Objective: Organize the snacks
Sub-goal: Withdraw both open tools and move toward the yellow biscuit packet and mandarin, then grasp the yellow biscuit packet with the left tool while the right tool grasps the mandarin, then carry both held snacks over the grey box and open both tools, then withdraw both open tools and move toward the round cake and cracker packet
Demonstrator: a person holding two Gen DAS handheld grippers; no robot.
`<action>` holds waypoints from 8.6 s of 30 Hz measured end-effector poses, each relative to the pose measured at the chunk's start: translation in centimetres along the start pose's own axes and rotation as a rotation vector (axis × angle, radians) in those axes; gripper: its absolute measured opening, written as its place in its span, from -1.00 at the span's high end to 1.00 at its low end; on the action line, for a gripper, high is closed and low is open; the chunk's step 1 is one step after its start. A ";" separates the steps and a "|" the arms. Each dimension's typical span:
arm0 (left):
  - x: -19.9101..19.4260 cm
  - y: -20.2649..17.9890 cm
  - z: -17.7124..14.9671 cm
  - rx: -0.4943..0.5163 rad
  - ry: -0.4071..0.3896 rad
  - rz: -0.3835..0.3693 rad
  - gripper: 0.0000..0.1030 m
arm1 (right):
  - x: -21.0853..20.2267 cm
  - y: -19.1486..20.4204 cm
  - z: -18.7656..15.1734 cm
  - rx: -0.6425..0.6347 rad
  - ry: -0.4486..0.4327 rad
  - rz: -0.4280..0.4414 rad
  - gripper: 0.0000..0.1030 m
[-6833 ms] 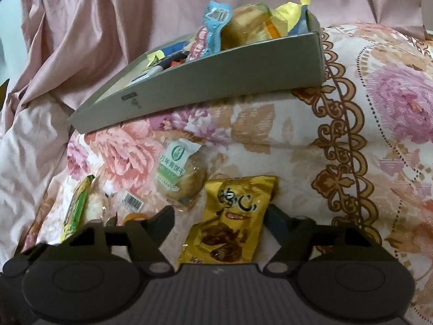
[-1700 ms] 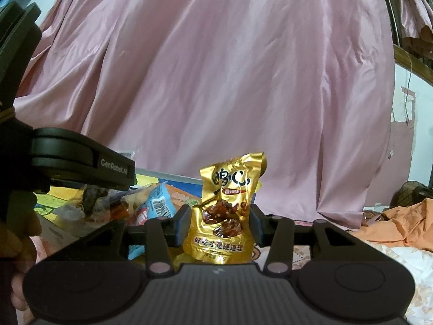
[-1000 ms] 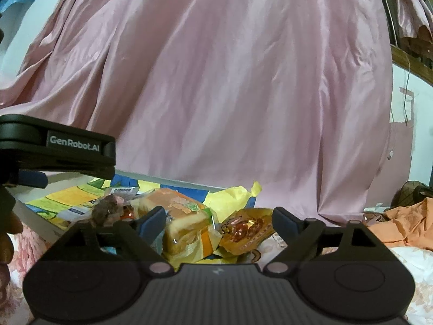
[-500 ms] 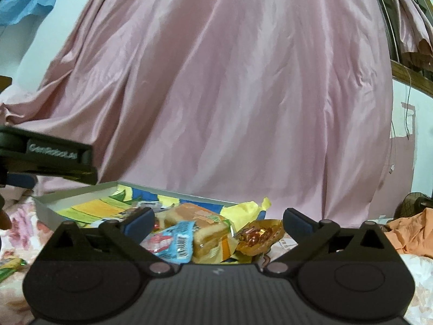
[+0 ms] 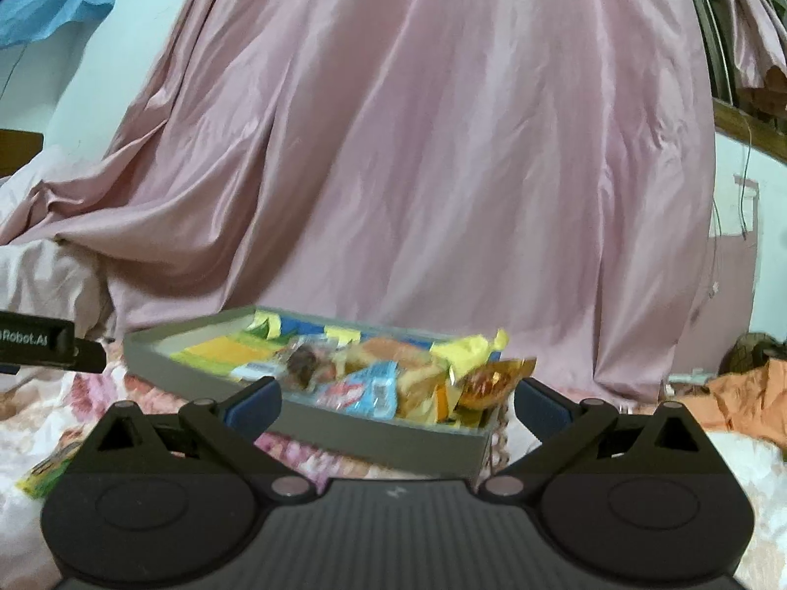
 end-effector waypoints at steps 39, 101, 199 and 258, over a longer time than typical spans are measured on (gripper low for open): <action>-0.9 7.5 -8.6 0.153 0.193 -0.009 -0.98 | -0.8 9.3 -8.0 -0.077 0.453 0.240 -0.99; 4.1 6.7 -7.6 -0.057 0.280 -0.196 0.03 | 4.5 11.3 -9.6 -0.074 0.457 0.355 0.23; 10.1 -6.1 6.0 -0.149 -0.023 -0.116 0.04 | 10.3 3.2 0.9 -0.097 0.033 0.184 0.25; 3.7 -1.3 4.6 -0.059 -0.081 0.050 -0.98 | 4.7 3.9 0.9 -0.080 -0.087 0.186 -0.99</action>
Point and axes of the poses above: each gripper's, at about its wrist camera, not at the fingertips, and x roughly the way its jaws point, y to its left, z to its top, the point moved 3 cm from there along x, roughly the way its jaws point, and after that the axes turned 6 degrees about x, right-handed, at the moved point
